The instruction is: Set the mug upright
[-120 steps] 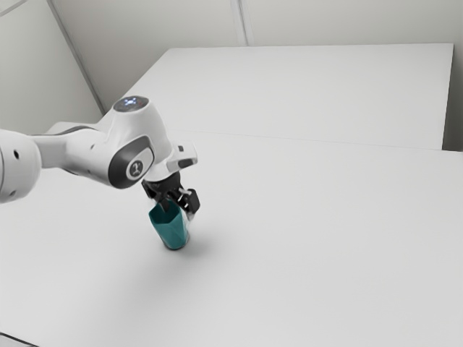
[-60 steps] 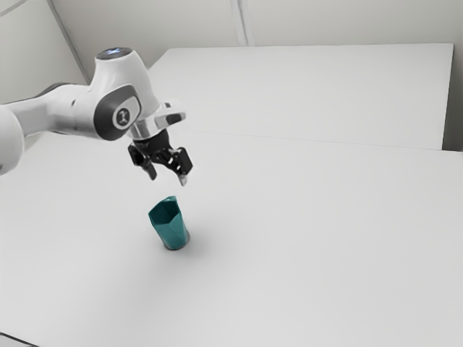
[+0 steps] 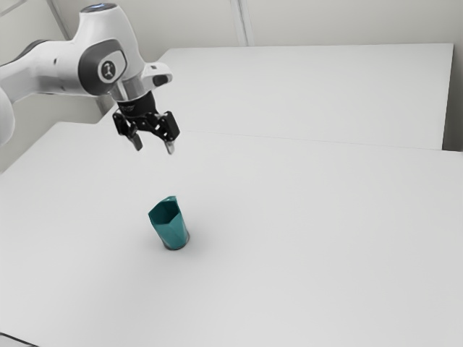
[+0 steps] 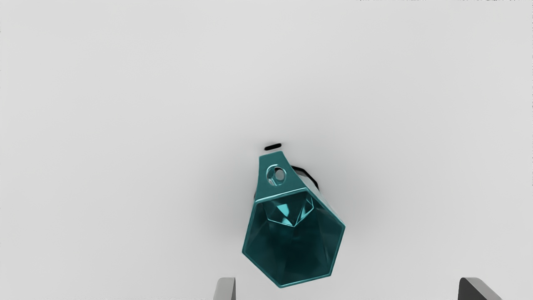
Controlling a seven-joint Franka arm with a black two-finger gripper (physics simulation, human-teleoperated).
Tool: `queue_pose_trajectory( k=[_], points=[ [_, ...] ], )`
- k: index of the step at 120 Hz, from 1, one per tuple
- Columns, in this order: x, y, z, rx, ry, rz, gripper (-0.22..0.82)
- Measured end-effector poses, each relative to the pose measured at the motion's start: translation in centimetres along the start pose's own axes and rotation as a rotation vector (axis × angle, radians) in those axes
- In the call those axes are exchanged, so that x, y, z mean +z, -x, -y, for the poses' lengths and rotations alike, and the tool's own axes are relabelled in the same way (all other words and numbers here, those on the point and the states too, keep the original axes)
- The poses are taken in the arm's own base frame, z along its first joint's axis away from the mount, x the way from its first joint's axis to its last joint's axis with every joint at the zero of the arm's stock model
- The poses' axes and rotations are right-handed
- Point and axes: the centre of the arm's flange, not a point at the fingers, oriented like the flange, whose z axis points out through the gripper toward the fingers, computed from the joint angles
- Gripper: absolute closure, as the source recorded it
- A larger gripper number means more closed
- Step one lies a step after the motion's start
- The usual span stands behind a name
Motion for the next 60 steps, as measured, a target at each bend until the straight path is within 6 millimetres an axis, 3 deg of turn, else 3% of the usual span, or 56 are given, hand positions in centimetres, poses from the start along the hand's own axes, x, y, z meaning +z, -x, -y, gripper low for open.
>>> queue_pose_trajectory(
  k=[30, 60],
  points=[
    [-3.3, -0.9, 0.7, -0.012, -0.006, 0.010, 0.02],
    [-6.7, -0.5, 1.3, -0.024, -0.012, 0.013, 0.02]
  ],
)
